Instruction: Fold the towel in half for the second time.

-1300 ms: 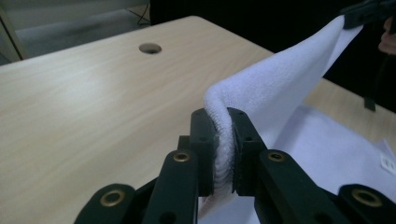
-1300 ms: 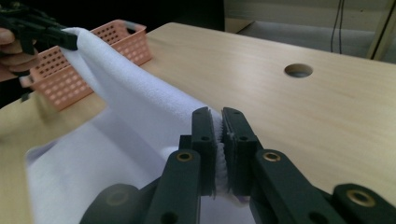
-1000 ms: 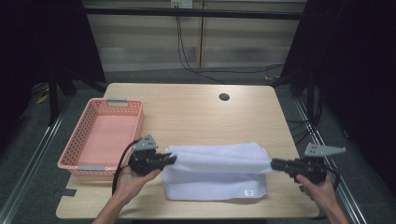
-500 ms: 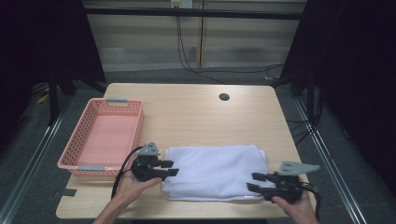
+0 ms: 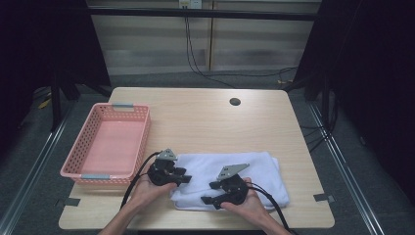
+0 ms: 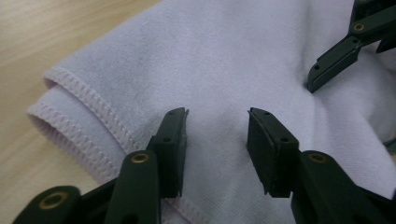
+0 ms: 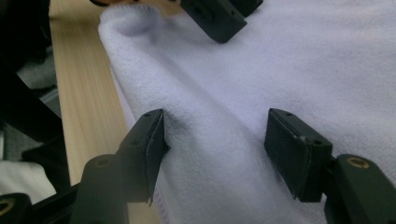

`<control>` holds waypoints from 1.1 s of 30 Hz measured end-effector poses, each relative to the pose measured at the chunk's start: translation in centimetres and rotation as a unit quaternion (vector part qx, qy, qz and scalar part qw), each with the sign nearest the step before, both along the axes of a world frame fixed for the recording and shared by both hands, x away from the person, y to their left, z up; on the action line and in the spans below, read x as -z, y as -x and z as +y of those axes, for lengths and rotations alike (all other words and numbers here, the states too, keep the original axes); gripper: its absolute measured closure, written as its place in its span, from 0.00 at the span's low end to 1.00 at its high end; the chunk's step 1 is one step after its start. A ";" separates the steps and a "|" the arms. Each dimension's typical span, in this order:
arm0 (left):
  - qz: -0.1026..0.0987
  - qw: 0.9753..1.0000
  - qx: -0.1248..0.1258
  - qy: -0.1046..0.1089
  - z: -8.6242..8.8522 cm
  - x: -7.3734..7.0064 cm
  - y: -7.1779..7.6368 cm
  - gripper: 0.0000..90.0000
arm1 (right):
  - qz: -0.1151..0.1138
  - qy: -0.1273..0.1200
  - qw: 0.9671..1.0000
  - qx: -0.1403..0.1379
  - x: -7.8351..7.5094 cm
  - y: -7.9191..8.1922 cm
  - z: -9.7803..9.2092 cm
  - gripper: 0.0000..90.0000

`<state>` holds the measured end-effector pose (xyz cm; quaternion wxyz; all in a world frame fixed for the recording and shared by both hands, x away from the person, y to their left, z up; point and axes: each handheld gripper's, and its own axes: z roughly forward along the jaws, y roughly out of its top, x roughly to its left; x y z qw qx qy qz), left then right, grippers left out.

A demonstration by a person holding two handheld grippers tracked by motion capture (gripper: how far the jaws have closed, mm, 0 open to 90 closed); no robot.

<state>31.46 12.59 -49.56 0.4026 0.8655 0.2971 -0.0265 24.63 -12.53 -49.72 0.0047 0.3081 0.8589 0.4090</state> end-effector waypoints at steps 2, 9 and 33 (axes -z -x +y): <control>0.015 1.000 0.015 -0.007 0.0 -0.5 0.1 0.63 | 0.006 0.003 1.000 -0.001 0.0 0.3 -0.5 0.43; -0.003 0.999 -0.039 0.017 1.3 -1.6 -0.9 0.50 | -0.005 0.018 1.000 -0.003 -0.2 2.5 -3.3 0.42; 0.021 0.999 -0.048 0.000 -0.8 0.0 -2.6 0.90 | -0.082 0.066 0.992 -0.065 0.0 3.6 6.3 0.64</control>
